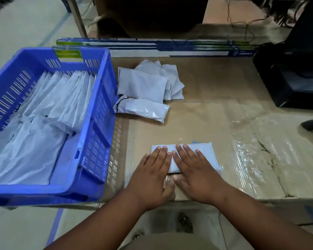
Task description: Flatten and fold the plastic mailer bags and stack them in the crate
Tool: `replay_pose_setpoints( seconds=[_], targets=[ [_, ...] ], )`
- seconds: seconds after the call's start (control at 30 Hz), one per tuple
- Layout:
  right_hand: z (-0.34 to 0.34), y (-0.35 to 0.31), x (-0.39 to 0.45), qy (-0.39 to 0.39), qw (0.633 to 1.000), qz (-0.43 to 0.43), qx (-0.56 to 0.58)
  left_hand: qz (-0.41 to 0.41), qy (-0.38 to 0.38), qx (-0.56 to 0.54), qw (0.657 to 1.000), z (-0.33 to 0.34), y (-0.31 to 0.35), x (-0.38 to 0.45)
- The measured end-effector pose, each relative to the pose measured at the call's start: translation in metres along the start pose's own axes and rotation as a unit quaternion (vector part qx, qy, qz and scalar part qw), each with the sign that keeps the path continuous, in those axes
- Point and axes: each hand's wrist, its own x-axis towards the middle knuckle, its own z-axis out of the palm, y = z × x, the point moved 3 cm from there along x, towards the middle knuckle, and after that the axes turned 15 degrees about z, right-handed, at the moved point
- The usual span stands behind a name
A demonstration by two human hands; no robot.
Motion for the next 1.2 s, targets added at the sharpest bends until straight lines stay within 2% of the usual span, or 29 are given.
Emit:
replay_pose_setpoints(
  seconds=[0.1, 0.17, 0.27, 0.3, 0.33, 0.43, 0.5, 0.57, 0.67, 0.8, 0.9, 1.0, 1.13, 1.2],
  targets=[
    [-0.006, 0.003, 0.01, -0.069, 0.996, 0.008, 0.054, 0.008, 0.027, 0.005, 1.0, -0.014, 0.008, 0.015],
    [-0.015, 0.006, 0.014, -0.102, 0.984, 0.004, 0.147, 0.043, 0.04, -0.003, 0.998, -0.018, 0.015, 0.029],
    [-0.028, 0.025, 0.004, -0.124, 0.917, 0.021, 0.379, 0.062, 0.038, -0.043, 0.996, -0.012, 0.02, 0.04],
    [-0.029, 0.031, -0.002, -0.11, 0.911, 0.018, 0.398, 0.065, 0.039, -0.039, 0.996, -0.008, 0.02, 0.04],
    [-0.029, 0.037, -0.008, -0.086, 0.926, 0.005, 0.367, 0.068, 0.035, -0.025, 0.997, -0.004, 0.019, 0.039],
    [-0.022, 0.054, -0.014, -0.006, 0.986, -0.017, 0.165, 0.069, 0.006, 0.006, 0.998, 0.002, 0.017, 0.04],
    [-0.023, 0.067, -0.015, 0.051, 0.997, 0.012, 0.061, 0.061, -0.003, 0.012, 0.998, 0.003, 0.018, 0.044],
    [-0.018, 0.072, -0.017, 0.067, 0.998, 0.014, 0.001, 0.05, -0.018, 0.016, 0.998, 0.004, 0.018, 0.047],
    [-0.002, 0.075, -0.02, 0.022, 0.999, 0.02, 0.03, 0.045, -0.03, 0.039, 0.998, 0.004, 0.019, 0.048],
    [-0.009, 0.078, -0.007, -0.103, 0.985, 0.056, 0.126, 0.041, -0.04, 0.035, 0.998, 0.002, 0.02, 0.051],
    [-0.02, 0.081, -0.003, -0.139, 0.981, 0.051, 0.122, 0.059, -0.044, 0.026, 0.997, 0.002, 0.014, 0.05],
    [-0.027, 0.079, -0.004, -0.122, 0.987, 0.049, 0.09, 0.091, -0.05, 0.03, 0.994, 0.0, 0.005, 0.047],
    [-0.036, 0.071, -0.003, -0.028, 0.997, 0.044, 0.061, 0.083, -0.032, 0.03, 0.996, -0.007, 0.006, 0.057],
    [-0.03, 0.061, -0.004, 0.0, 0.997, 0.034, 0.063, 0.104, -0.024, 0.026, 0.994, -0.005, 0.013, 0.065]
  ],
)
